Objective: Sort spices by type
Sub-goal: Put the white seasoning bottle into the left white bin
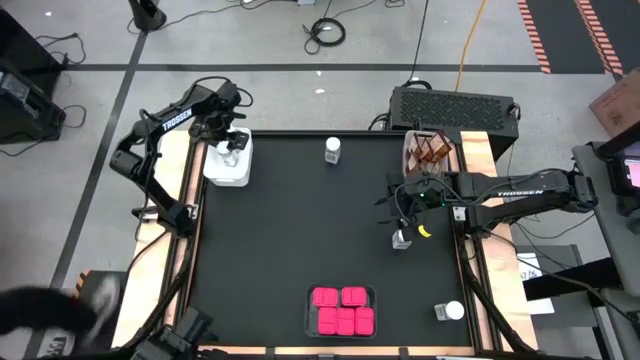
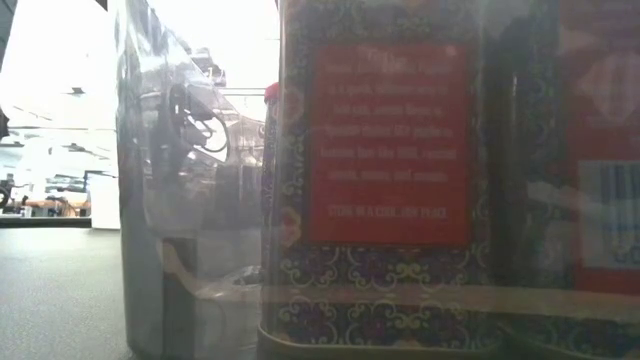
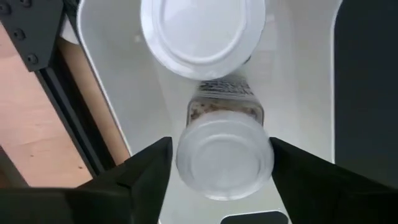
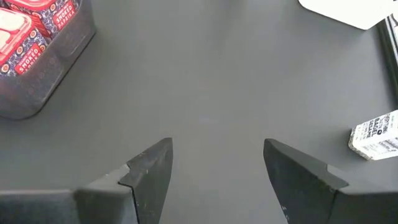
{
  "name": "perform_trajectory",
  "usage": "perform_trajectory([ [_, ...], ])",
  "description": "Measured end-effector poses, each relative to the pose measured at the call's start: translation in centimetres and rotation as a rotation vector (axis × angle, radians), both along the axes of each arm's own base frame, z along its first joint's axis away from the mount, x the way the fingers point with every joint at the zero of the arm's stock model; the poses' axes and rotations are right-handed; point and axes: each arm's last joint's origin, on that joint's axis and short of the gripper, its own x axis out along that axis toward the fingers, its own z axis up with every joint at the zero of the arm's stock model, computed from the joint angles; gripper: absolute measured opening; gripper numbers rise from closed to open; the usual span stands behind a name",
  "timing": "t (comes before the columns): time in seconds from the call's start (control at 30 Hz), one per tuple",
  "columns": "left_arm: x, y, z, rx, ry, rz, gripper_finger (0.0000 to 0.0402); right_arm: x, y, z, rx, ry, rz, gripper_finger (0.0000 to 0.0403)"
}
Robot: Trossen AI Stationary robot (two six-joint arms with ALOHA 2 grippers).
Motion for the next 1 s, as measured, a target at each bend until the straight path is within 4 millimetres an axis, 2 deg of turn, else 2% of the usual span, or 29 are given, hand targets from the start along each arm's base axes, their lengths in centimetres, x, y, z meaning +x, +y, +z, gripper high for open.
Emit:
perform_trajectory([
  [0.3,0.1,0.3,0.3,0.029,-0.007,0.001,0.0281,-0.2,0.0,-0.2,0.032,0.027,-0.028,0.0247],
  [0.73,2.5,0.7,5.5,0.169,-0.083,-0.057,0.0283,-0.2,0.0,-0.2,0.054,0.027,-0.047,0.0247],
  [0.83,3.3,0.2,6.5,0.200,-0.103,-0.090,0.0283,-0.2,0.0,-0.2,0.052,0.027,-0.047,0.0247],
  [1.0,5.0,-1.4,7.0,0.232,-0.091,-0.172,0.0283,-0.1,0.0,-0.1,0.036,0.020,-0.040,0.0247],
])
